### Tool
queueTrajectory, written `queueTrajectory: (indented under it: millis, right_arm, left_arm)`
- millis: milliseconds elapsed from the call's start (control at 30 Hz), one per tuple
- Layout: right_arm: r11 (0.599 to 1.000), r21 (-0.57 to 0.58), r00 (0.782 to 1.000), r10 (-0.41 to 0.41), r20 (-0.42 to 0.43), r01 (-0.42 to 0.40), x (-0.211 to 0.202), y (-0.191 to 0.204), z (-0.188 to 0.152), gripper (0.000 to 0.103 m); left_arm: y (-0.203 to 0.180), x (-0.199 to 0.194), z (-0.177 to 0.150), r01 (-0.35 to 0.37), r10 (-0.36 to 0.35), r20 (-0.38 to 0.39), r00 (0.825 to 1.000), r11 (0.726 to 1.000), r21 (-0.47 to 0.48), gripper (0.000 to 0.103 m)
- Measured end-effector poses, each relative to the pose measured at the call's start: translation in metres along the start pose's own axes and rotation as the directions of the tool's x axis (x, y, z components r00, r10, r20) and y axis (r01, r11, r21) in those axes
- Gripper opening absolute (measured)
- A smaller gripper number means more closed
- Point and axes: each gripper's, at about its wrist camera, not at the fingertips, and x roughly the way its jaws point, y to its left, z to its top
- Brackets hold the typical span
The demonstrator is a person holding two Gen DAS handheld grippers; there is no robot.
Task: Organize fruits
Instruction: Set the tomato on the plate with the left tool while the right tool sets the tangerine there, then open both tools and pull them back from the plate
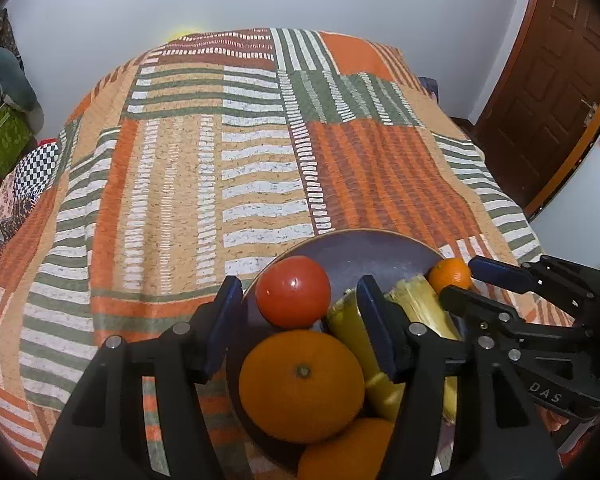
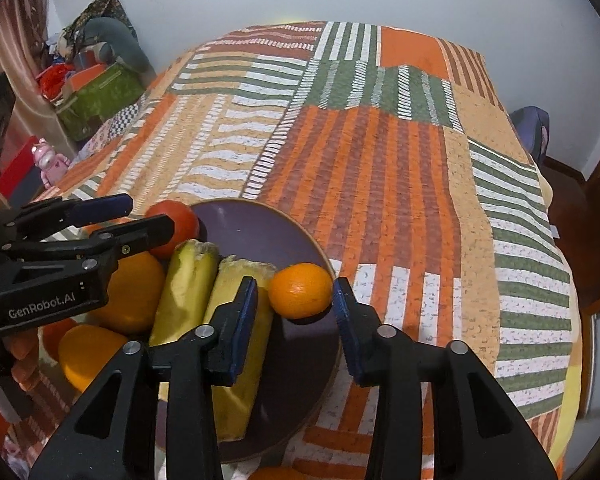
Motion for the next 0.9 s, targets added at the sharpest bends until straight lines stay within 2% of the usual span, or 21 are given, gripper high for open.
queueTrajectory:
  millis: [233, 367, 533, 667, 767, 900]
  right_arm:
    - [0.999, -0.021, 0.998, -0.024, 0.057, 0.026, -0.029, 0.012, -0.001, 0.039]
    - [1.000, -0.003, 0.991, -0.025, 0.128, 0.026, -0.060, 0.017, -0.006, 0.049]
    - [0.998, 0.004, 0.979, -0.061, 0.195, 0.062, -0.093, 0.023, -0.016, 0.050]
    - [0.996, 0.001, 0.972, -0.083, 0.218, 0.085, -0.109, 0.026, -0.029, 0.053]
    - [0.993, -0.009, 0.969, -0.111, 0.221, 0.116, -0.115, 0.028, -0.041, 0.054]
    - [0.993, -0.011, 0.972, -0.113, 0.205, 0.118, -0.114, 0.028, -0.056, 0.054]
  left_arm:
    - [0.003, -0.054, -0.009, -0.032, 0.029, 0.090, 0.996, 0.999, 0.031, 0.059]
    - [0.011, -0.090, -0.021, -0.034, 0.030, 0.131, 0.991, 0.999, 0.027, 0.061]
    - [0.021, -0.125, -0.040, -0.040, 0.036, 0.155, 0.987, 0.999, 0.024, 0.064]
    - [0.029, -0.141, -0.060, -0.053, 0.048, 0.151, 0.987, 0.998, 0.027, 0.066]
    - [0.037, -0.143, -0.075, -0.041, 0.039, 0.121, 0.992, 0.999, 0.014, 0.067]
    - [0.041, -0.135, -0.099, -0.029, 0.028, 0.063, 0.998, 1.000, 0.008, 0.067]
